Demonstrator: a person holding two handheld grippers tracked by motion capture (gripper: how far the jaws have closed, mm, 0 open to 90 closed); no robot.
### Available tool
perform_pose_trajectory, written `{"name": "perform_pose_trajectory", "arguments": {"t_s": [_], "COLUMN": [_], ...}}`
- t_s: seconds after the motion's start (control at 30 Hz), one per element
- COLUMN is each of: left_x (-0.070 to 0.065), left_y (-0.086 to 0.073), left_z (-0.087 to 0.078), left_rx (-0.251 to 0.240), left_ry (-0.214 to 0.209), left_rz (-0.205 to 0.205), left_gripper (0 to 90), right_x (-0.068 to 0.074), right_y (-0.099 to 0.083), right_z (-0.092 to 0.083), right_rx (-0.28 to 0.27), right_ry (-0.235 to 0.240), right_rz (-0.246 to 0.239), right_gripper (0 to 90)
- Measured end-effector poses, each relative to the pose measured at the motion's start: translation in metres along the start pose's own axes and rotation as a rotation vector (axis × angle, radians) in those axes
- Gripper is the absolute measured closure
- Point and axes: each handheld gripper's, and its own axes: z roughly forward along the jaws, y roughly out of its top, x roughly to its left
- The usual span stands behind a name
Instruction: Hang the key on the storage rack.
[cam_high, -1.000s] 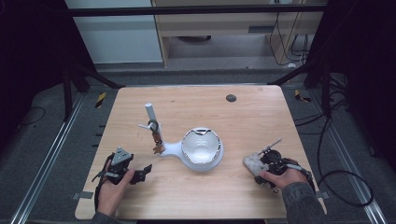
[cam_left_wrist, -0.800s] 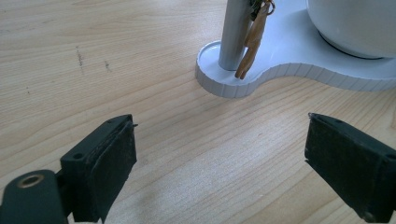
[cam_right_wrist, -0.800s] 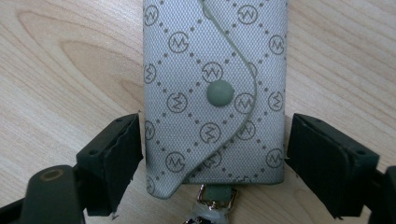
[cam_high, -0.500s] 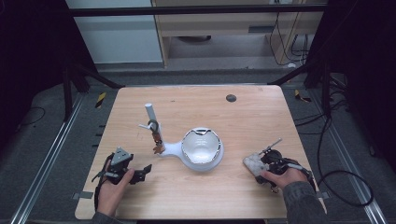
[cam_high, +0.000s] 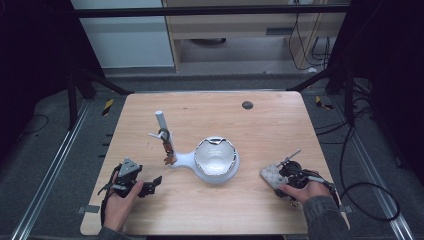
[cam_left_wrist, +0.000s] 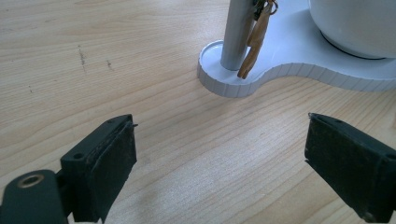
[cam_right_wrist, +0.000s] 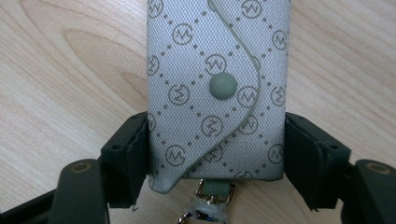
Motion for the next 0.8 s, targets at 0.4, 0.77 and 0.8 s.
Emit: {"name": "perform_pose_trajectory", "arguments": {"t_s": [0.4,0.77,0.8], "left_x": [0.004,0.006,0.006], "left_y": [0.000,0.000,0.000], "left_z": [0.000,-0.002,-0.002], "left_rx": [0.000,-0.008,-0.007], "left_ry": [0.011,0.029,0.031], "left_rz": [-0.007,0.002,0.000], "left_gripper": [8.5,8.5,8.4], "right_x": [0.010,0.031,0.038], "right_y": [0.010,0.031,0.035], "right_z": [-0.045,-0.085,-0.090], "right_rx": [-0.056,-0.101,-0.109], "right_ry": [-0.054,-0.086,-0.085], "right_rz": [-0.098,-0.179,-0.200], "right_gripper": [31.3,31.3,31.3]}}
